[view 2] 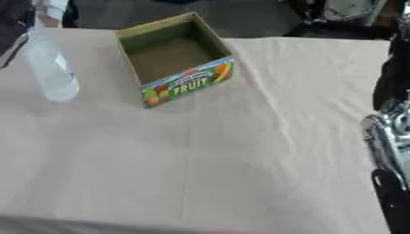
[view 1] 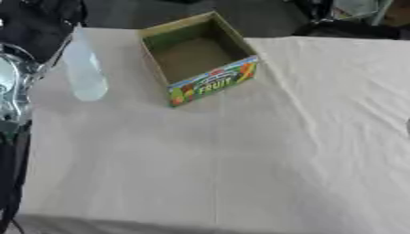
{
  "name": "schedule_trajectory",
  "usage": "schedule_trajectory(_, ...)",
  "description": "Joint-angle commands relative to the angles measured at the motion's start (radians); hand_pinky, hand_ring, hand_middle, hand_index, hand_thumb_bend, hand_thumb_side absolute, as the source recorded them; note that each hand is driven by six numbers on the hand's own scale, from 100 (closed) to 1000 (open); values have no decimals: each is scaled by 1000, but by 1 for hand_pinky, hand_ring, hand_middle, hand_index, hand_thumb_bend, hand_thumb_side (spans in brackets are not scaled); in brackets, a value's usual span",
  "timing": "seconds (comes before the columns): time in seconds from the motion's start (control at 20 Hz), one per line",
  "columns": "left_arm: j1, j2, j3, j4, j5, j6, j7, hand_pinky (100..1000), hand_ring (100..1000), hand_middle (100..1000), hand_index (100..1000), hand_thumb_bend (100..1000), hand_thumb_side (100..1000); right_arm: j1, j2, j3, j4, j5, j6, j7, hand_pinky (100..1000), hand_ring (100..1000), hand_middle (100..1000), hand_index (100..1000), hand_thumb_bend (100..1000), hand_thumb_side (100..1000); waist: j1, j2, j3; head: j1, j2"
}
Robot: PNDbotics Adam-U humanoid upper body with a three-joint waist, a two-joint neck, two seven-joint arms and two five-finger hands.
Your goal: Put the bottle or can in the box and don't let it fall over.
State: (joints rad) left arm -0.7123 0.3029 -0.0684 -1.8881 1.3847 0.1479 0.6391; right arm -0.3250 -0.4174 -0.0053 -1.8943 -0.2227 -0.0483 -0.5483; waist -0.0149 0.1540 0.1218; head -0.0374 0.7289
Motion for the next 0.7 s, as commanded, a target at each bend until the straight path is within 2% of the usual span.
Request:
schedule_trajectory(0.05,-59,32,-11,-15,22,14,-3,100,100,100,1000,709,1000,-14,-11,-3,-10,-6,-4,6,1000,943,928,879,100,739,1,-20,-4,2,6)
schedule_trajectory(0.3,-159,33,-38,54,50,49,-17,100,100,100,1000,706,1000,-28,-8,3,-16,-11,-3,12,1000,943,927,879,100,736,-3,-16,-17,10,1)
schedule_trajectory(0.5,-234,13,-48,170,56,74,-30,100,100,100,1000,710,1000,-41,-4,10,-23,-15,-1,20,1000,942,927,879,100,736,-4,-10,-25,15,-5)
schedule_trajectory(0.7,-292,-13,-54,277,47,92,-49,100,100,100,1000,708,1000,-54,1,16,-29,-18,0,26,1000,942,927,879,100,737,-10,1,-36,13,-23)
